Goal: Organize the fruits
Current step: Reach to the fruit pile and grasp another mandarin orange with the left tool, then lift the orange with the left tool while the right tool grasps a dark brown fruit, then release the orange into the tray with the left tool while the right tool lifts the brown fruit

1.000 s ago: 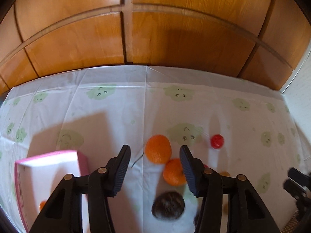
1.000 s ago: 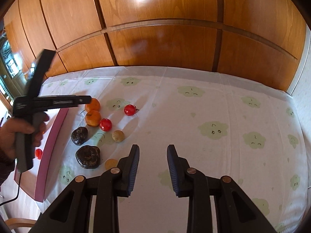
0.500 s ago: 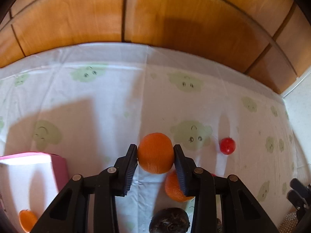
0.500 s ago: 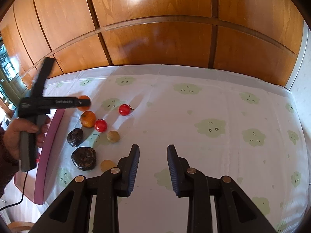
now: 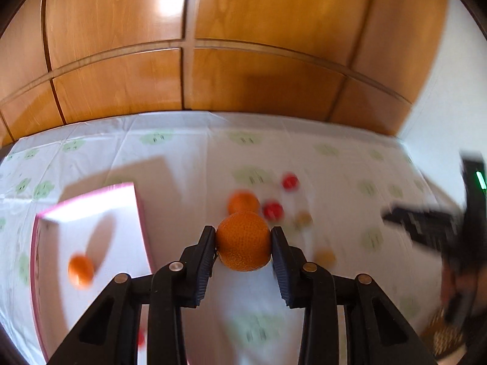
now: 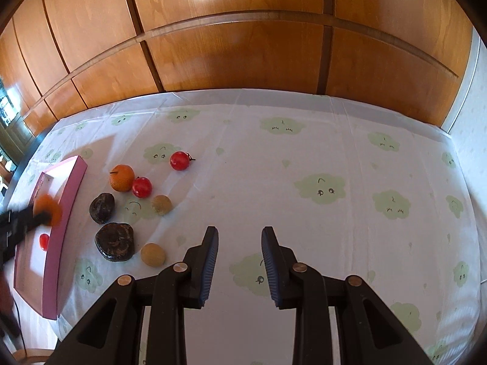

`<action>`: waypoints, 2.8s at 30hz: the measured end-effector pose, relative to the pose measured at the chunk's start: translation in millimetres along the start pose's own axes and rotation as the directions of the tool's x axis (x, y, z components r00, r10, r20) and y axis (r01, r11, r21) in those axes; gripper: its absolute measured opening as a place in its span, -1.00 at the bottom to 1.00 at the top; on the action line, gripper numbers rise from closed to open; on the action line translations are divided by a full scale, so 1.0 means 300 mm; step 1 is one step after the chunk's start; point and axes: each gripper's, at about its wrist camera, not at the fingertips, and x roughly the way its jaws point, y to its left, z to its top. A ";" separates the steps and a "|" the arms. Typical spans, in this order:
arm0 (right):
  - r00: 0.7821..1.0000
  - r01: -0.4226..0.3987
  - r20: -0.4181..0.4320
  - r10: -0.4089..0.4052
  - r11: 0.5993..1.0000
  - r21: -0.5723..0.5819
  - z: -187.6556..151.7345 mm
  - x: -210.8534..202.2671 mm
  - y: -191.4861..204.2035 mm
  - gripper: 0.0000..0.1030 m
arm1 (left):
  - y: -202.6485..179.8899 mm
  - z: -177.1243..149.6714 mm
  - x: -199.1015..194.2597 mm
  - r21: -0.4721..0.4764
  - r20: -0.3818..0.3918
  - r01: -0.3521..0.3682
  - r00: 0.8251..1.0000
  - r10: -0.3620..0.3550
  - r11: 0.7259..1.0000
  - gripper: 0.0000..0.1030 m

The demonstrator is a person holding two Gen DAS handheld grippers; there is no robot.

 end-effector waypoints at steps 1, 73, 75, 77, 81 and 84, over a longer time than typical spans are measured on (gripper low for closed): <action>1.000 -0.007 -0.003 0.007 1.000 0.003 -0.001 0.002 0.000 -0.43 | -0.018 -0.035 -0.011 0.007 0.001 0.005 1.000 -0.005 1.000 -0.28; 0.960 -0.238 -0.193 0.202 0.954 -0.184 -0.250 0.081 0.460 -0.11 | 0.276 -0.300 -0.312 -0.268 0.139 -0.080 0.983 0.121 0.960 -0.28; 0.960 -0.239 -0.190 0.206 0.955 -0.174 -0.247 0.081 0.458 -0.11 | 0.344 -0.290 -0.291 -0.302 0.121 -0.144 0.975 0.187 0.942 -0.28; 0.960 -0.239 -0.189 0.206 0.955 -0.173 -0.248 0.082 0.456 -0.11 | 0.392 -0.285 -0.260 -0.323 0.100 -0.186 0.968 0.229 0.928 -0.28; 0.962 -0.235 -0.185 0.203 0.956 -0.174 -0.248 0.082 0.458 -0.12 | 0.492 -0.290 -0.206 -0.360 0.044 -0.251 0.958 0.285 0.899 -0.27; 0.962 -0.234 -0.183 0.203 0.958 -0.168 -0.250 0.079 0.455 -0.12 | 0.538 -0.293 -0.162 -0.366 0.011 -0.282 0.951 0.308 0.887 -0.27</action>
